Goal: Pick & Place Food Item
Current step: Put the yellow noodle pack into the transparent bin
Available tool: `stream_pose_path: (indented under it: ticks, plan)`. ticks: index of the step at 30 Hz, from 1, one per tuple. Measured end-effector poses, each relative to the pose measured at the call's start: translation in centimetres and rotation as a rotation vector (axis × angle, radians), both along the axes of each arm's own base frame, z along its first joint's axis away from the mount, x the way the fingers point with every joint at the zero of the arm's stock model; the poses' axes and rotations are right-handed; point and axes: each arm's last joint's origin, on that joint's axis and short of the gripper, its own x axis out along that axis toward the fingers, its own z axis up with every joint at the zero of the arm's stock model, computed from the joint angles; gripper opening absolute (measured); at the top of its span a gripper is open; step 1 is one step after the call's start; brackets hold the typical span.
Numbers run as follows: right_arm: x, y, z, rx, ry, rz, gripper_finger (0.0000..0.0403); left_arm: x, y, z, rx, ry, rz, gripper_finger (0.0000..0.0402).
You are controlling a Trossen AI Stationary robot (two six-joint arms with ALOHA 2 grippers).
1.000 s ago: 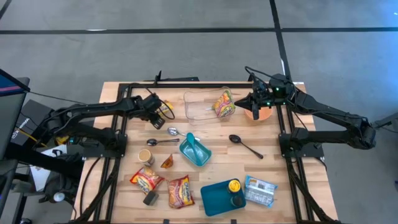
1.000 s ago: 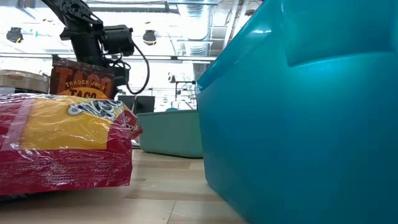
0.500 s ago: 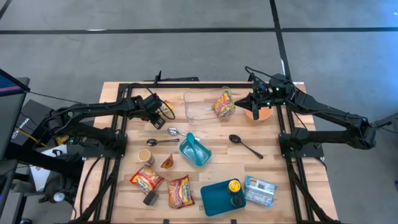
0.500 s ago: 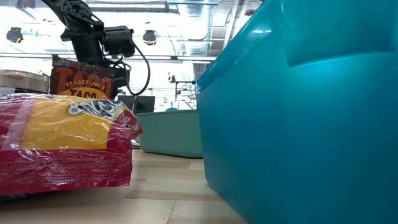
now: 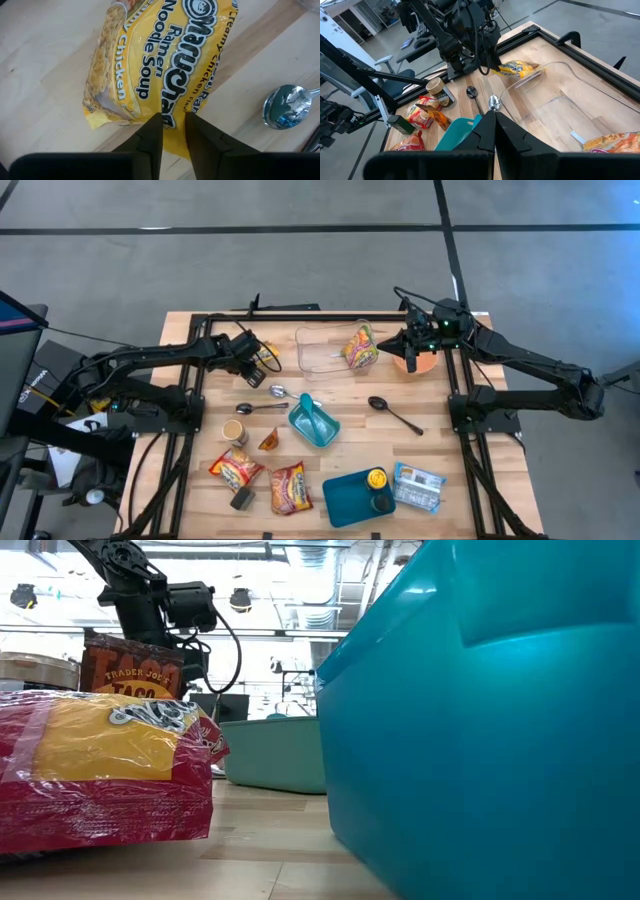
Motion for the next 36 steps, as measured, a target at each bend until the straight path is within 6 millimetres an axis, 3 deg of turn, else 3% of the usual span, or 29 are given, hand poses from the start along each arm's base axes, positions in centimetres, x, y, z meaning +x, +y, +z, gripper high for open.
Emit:
stream_pose_path:
  ticks: [13,27,36]
  plan:
    - [0.0,0.0,0.0,0.000,0.000,0.000,0.0000,0.0,0.0,0.0,0.000,-0.003,0.004,0.0003]
    - [0.0,0.0,-0.1,0.004,0.006,0.000,0.0000,0.8,0.4,0.7,0.060,-0.111,0.005,0.0001]
    - [0.0,0.0,-0.1,0.004,0.006,0.000,0.0000,-0.3,-0.1,3.2,0.125,-0.238,0.005,0.0000]
